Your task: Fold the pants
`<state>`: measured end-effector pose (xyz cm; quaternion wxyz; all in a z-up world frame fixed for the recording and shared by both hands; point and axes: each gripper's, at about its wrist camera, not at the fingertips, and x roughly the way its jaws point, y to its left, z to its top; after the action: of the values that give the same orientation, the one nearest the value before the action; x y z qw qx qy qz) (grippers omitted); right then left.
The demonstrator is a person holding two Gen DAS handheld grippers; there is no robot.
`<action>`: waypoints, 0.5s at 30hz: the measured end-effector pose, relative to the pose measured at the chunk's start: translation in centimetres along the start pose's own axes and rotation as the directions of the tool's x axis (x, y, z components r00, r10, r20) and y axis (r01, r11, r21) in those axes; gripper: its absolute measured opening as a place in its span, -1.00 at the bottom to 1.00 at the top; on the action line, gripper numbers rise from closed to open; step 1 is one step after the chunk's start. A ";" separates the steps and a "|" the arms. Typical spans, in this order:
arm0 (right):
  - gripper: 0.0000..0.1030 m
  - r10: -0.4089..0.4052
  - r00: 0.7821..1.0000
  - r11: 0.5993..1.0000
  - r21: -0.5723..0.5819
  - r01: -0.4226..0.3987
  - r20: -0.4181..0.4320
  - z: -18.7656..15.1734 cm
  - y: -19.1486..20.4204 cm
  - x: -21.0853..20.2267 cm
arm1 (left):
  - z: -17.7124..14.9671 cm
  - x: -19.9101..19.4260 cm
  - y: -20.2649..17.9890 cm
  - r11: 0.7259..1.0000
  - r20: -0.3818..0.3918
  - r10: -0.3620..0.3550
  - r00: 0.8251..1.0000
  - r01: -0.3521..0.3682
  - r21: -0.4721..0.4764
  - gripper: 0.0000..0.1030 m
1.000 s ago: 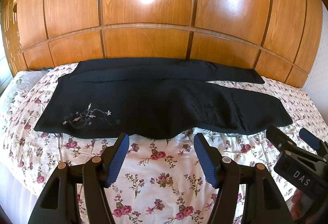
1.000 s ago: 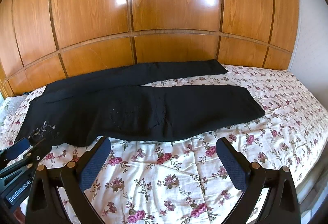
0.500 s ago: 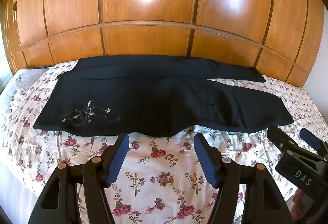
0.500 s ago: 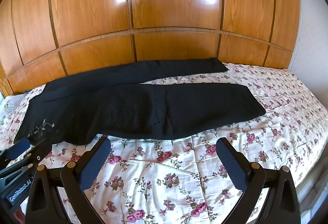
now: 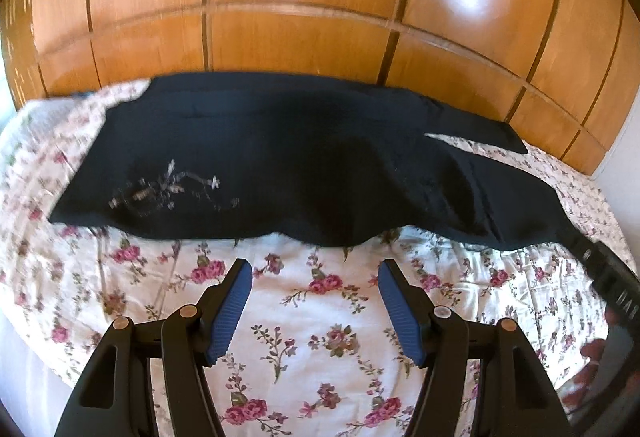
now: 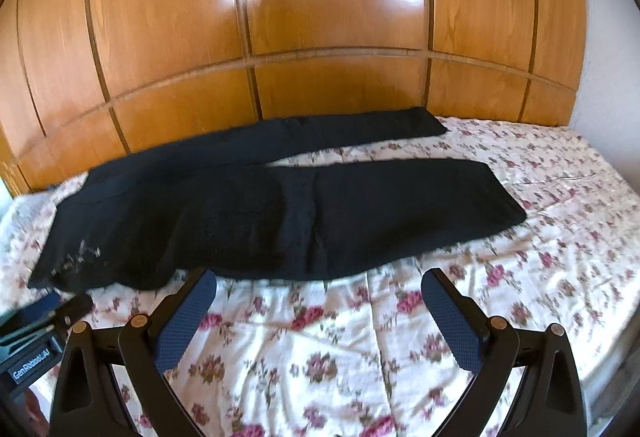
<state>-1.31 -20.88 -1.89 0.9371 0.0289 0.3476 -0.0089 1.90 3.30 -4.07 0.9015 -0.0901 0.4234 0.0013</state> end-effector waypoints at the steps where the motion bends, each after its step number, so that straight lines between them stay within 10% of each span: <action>1: 1.00 0.041 0.999 0.999 -0.004 -0.041 0.011 0.2 -0.5 0.4 | 0.0 0.4 0.7 1.000 -0.009 -0.021 1.000 0.021 -0.015 0.30; 15: 0.84 0.102 0.994 0.912 0.403 -0.082 -0.029 -0.3 -14.2 5.6 | -0.2 2.4 13.5 0.925 0.119 -0.036 0.992 0.078 -0.372 0.27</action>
<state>2.18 -34.99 -6.47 0.9019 0.2367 0.3597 -0.0351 2.26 16.38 -8.24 0.8891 -0.2733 0.3620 0.0613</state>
